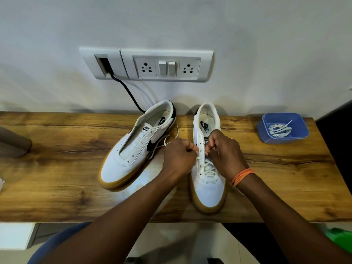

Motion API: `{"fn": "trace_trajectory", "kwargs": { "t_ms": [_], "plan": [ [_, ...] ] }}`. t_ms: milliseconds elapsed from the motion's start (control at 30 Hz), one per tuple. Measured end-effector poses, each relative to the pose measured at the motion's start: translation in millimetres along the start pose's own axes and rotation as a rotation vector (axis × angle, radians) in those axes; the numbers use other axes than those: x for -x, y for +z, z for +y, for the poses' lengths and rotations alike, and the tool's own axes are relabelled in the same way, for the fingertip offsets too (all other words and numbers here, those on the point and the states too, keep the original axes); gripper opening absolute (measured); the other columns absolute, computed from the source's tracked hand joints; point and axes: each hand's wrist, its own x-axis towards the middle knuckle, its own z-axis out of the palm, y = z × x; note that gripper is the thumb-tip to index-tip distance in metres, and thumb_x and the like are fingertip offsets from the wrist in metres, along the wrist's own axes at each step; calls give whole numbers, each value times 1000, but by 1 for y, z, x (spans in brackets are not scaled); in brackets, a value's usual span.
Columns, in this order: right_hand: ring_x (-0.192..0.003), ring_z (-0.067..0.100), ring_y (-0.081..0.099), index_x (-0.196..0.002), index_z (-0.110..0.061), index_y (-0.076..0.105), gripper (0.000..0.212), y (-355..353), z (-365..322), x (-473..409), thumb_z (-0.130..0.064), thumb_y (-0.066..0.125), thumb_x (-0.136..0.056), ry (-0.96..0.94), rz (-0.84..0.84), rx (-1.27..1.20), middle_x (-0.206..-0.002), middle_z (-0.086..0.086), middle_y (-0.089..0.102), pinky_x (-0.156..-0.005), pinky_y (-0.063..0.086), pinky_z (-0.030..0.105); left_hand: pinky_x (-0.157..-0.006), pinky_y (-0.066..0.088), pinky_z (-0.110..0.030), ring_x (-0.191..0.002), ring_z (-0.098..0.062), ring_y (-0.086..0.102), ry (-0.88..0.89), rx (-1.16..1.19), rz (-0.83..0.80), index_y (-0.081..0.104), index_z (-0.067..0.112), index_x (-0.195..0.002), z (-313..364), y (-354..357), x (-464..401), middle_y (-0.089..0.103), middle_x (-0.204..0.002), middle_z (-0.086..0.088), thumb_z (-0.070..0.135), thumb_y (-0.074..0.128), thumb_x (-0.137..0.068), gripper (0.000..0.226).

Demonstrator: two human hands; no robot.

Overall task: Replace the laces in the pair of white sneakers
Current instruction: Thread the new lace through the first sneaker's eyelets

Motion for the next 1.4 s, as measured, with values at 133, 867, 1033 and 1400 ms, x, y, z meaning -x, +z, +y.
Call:
{"fn": "trace_trajectory", "kwargs": {
  "t_ms": [133, 867, 1033, 1400],
  "plan": [
    [-73, 23, 62, -73, -34, 32, 50, 4, 3, -1, 3, 63, -84, 12, 6, -66, -76, 0, 63, -79, 54, 49, -67, 61, -32, -57, -13, 69, -7, 13, -8, 73, 17, -79, -1, -1, -1, 73, -72, 2, 8, 68, -86, 13],
    [-70, 3, 64, -77, -26, 65, 30, -17, 14, -14, 1, 76, -72, 2, -181, -88, -74, -8, 69, -72, 56, 30, -53, 46, -30, -57, -18, 57, 49, 188, 407, 64, 3, -83, 16, -66, -35, 65, -77, -21, 20, 48, -96, 27],
    [-67, -1, 61, -83, -17, 66, 20, -29, 15, -21, 1, 74, -78, -12, -50, -238, -76, -5, 69, -63, 46, 9, -55, 55, -33, -47, -18, 59, -36, 17, 144, 66, -7, -79, 9, -34, -24, 67, -64, -21, 38, 58, -96, 48],
    [-80, 16, 56, -100, -17, 71, 19, -23, 29, -25, -7, 70, -84, -70, -15, -42, -88, 0, 62, -78, 49, 32, -51, 51, -24, -59, -12, 62, -72, 298, -2, 69, 1, -80, -2, 6, -8, 70, -71, -10, 17, 76, -85, 18]
  ]
}}
